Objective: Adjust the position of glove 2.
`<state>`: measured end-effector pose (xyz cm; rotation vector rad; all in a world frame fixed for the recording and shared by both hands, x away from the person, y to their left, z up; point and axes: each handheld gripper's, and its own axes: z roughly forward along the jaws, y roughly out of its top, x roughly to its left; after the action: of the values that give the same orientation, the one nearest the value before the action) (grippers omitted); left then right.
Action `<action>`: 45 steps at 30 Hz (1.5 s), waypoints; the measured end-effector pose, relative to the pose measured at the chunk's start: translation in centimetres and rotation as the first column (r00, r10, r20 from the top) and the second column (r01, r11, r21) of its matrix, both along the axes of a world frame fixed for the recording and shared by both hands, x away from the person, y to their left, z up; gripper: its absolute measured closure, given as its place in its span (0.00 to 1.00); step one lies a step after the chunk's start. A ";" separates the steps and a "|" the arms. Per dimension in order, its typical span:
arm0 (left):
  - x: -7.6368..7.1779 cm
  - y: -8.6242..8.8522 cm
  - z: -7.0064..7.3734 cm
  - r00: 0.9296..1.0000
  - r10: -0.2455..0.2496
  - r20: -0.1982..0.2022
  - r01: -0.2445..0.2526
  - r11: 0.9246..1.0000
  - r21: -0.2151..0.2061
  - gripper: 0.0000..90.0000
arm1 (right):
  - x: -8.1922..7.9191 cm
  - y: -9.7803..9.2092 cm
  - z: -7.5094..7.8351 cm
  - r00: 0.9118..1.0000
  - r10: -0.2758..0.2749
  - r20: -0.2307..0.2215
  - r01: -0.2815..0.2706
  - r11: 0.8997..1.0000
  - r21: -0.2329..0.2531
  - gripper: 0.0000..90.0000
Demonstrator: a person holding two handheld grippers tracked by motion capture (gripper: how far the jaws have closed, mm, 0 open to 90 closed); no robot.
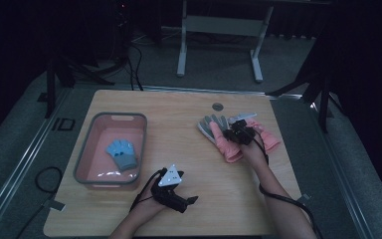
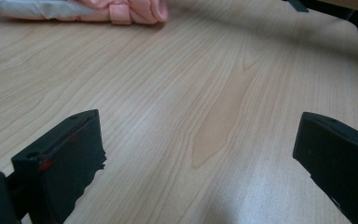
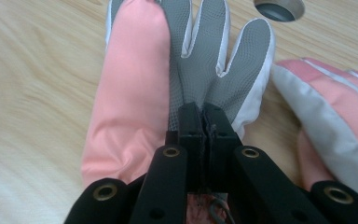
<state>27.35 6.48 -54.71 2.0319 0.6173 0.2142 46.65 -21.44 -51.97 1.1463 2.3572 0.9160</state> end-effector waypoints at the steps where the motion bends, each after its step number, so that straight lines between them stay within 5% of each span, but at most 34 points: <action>1: 0.0 0.1 0.0 1.000 0.004 -0.001 -0.004 1.000 -0.001 0.02 | -0.4 0.3 0.1 1.000 -0.016 0.004 0.016 1.000 0.010 0.97; 8: -0.1 0.2 -0.4 0.999 0.034 0.018 -0.034 0.999 0.018 0.02 | -3.4 1.8 2.2 0.995 -0.097 0.006 0.095 0.987 0.130 0.97; 13: -0.3 0.0 -0.7 0.999 0.045 0.031 -0.047 0.998 0.053 0.02 | -5.5 2.5 3.7 0.979 -0.202 0.009 0.196 0.959 0.202 0.97; 20: -0.4 -0.1 -0.6 0.998 0.046 0.036 -0.047 0.998 0.043 0.02 | -8.1 3.0 4.1 0.951 -0.308 -0.012 0.299 0.913 0.276 0.97; 25: -0.4 0.3 -0.6 0.998 0.059 0.035 -0.061 0.997 0.039 0.02 | -9.7 3.3 3.9 0.934 -0.357 -0.009 0.342 0.889 0.303 0.97; 35: -0.6 0.0 -0.7 0.998 0.046 0.040 -0.048 0.998 0.048 0.02 | -11.6 4.4 1.1 0.911 -0.403 -0.083 0.409 0.866 0.287 0.97; 40: -0.6 0.0 -0.8 0.998 0.044 0.042 -0.046 0.998 0.053 0.02 | -11.9 4.7 -0.8 0.900 -0.421 -0.114 0.436 0.866 0.243 0.97; 45: -0.6 0.0 -0.8 0.998 0.045 0.041 -0.048 0.997 0.058 0.02 | -11.9 4.8 -1.3 0.899 -0.425 -0.104 0.437 0.866 0.241 0.95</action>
<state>26.74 6.51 -55.56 2.0666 0.6408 0.3026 34.71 -16.67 -53.22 1.7279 1.9202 1.0535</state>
